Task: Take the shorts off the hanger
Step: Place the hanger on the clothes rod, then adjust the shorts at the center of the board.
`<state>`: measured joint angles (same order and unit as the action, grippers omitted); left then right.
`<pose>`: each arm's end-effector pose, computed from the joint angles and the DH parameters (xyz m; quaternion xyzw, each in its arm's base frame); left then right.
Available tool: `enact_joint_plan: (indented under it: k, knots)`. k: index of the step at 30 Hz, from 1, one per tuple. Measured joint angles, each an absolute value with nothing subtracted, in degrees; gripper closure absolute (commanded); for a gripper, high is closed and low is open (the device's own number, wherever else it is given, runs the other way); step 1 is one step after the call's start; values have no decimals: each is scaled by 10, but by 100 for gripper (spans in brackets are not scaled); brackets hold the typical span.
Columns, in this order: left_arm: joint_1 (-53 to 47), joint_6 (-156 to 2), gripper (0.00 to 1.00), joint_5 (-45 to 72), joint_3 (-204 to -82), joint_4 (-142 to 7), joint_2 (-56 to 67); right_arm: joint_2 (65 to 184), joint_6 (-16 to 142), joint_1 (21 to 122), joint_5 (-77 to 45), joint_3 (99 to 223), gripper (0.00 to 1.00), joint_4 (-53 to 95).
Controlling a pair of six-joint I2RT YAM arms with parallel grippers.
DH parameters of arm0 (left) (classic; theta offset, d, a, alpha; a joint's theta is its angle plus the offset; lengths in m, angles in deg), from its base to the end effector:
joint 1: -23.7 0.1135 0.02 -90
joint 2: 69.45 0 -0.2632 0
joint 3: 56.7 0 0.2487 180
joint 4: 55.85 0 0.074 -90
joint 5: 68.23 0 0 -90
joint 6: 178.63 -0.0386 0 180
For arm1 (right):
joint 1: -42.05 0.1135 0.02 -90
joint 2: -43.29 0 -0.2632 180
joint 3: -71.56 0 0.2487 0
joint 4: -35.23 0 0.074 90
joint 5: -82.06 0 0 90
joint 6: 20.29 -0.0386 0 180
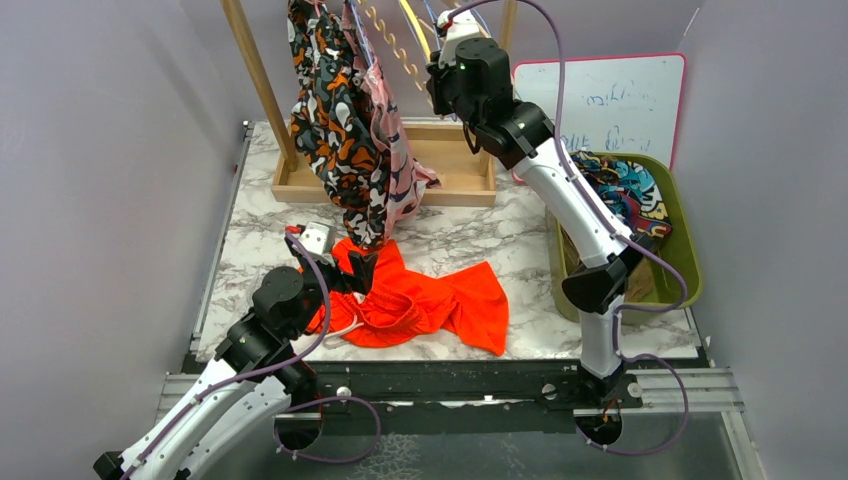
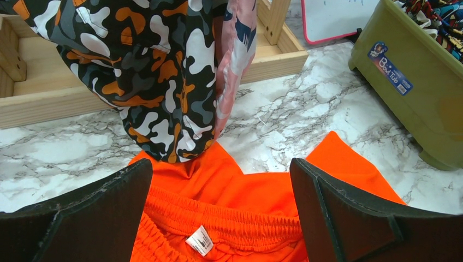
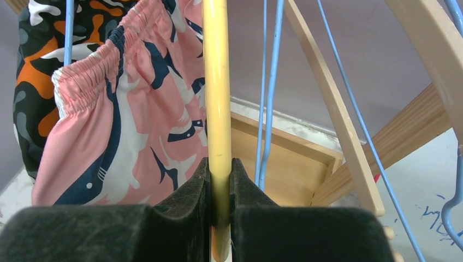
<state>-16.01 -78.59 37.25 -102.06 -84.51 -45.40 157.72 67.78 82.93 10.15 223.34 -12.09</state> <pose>0.1002 -0.0698 0.2969 0.1046 0.7421 -0.1835 0.6362 0.3372 0.2760 0.4849 -0.1569 0.7468 0.1196 0.6351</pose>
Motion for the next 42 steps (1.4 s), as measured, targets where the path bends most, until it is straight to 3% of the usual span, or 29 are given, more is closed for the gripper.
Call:
enact_joint_plan:
  k: [5,6,8,12,23,32,37,42]
  knots:
    - [-160,-786,1,373,-1021,-846,-454,1579,673,829,90,2235,88,-122]
    - [-160,-786,1,373,-1021,-846,-454,1576,671,829,89,2227,83,-119]
    - [-160,-786,1,373,-1021,-846,-454,1570,667,829,83,2209,64,-108]
    - [-160,-786,1,373,-1021,-846,-454,1533,661,825,67,2147,47,-101]
    - [-160,-786,1,373,-1021,-848,-449,1311,649,825,-9,1873,39,-35]
    - [-160,-785,1,384,-1021,-855,-445,1062,593,825,-112,1477,30,140]
    - [-160,-779,1,417,-1021,-862,-446,1034,568,826,-217,1336,24,201]
    - [-157,-755,1,494,-1021,-883,-455,1080,563,849,-290,1287,20,247]
